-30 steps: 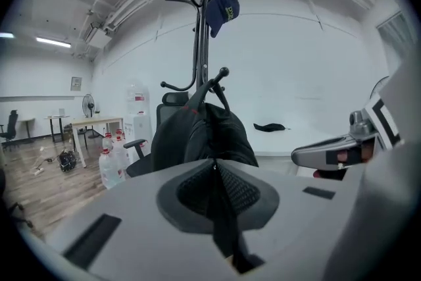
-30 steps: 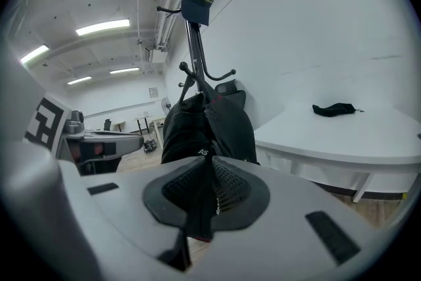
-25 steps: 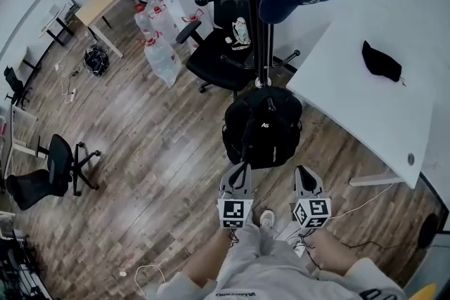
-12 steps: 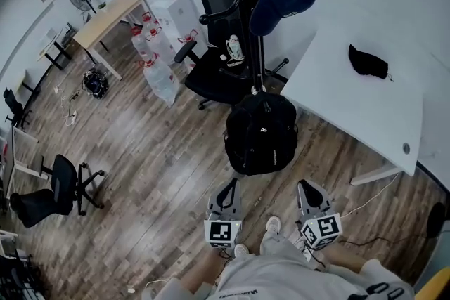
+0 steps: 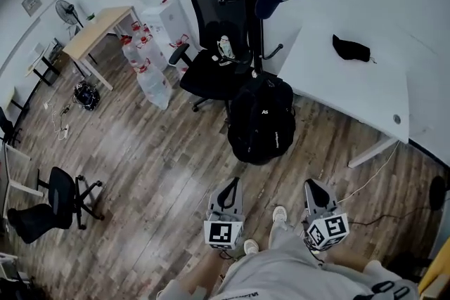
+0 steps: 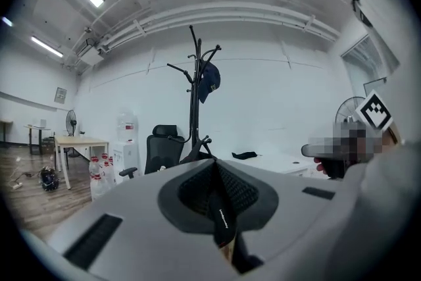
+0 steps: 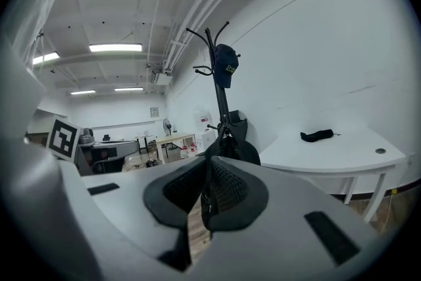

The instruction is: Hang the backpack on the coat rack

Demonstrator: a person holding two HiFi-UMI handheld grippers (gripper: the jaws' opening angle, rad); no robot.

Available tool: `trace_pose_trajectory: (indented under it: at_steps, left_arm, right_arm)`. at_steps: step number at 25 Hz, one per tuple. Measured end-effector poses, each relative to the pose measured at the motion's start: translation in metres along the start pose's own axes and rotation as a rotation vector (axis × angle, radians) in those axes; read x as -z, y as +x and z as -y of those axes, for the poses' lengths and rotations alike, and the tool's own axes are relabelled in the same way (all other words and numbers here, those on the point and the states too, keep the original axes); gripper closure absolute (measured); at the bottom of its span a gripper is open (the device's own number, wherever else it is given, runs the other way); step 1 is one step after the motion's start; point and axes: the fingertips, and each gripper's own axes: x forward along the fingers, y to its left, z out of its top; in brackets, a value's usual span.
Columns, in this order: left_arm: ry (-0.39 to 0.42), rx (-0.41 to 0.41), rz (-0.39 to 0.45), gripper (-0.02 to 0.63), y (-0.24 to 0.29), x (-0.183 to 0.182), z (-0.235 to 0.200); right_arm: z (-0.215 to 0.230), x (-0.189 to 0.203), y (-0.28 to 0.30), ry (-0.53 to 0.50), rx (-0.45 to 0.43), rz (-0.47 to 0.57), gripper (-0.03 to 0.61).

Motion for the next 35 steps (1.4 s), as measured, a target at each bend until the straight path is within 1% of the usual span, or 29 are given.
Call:
trace_pose_trajectory:
  at_steps: [5, 9, 11, 17, 21, 25, 30, 35]
  left_arm:
    - [-0.034, 0.025, -0.025, 0.604, -0.051, 0.007, 0.002]
    - [-0.035, 0.062, -0.001, 0.604, -0.074, 0.002, 0.011]
    - [-0.038, 0.068, 0.002, 0.604, -0.082, 0.001, 0.011]
    - [-0.040, 0.036, -0.004, 0.604, -0.110, 0.002, 0.016]
    - [-0.034, 0.014, -0.016, 0.604, -0.120, -0.003, 0.029]
    - [-0.027, -0.011, -0.020, 0.604, -0.129, -0.003, 0.051]
    - [-0.041, -0.035, -0.025, 0.604, -0.142, -0.008, 0.096]
    - [-0.041, -0.058, -0.008, 0.604, -0.148, -0.019, 0.139]
  right_arm:
    - [-0.029, 0.010, -0.052, 0.000, 0.073, 0.005, 0.546]
    - [-0.040, 0.016, -0.084, 0.002, 0.113, 0.004, 0.546]
    - [-0.045, 0.016, -0.093, 0.002, 0.117, 0.006, 0.546]
    - [-0.052, 0.014, -0.117, 0.018, 0.110, 0.027, 0.546]
    - [-0.055, 0.010, -0.128, 0.006, 0.071, 0.020, 0.546]
    - [-0.050, 0.013, -0.141, 0.030, 0.034, 0.021, 0.546]
    - [-0.040, 0.009, -0.171, 0.047, -0.015, 0.038, 0.546]
    - [-0.021, 0.002, -0.202, 0.029, -0.053, 0.048, 0.546]
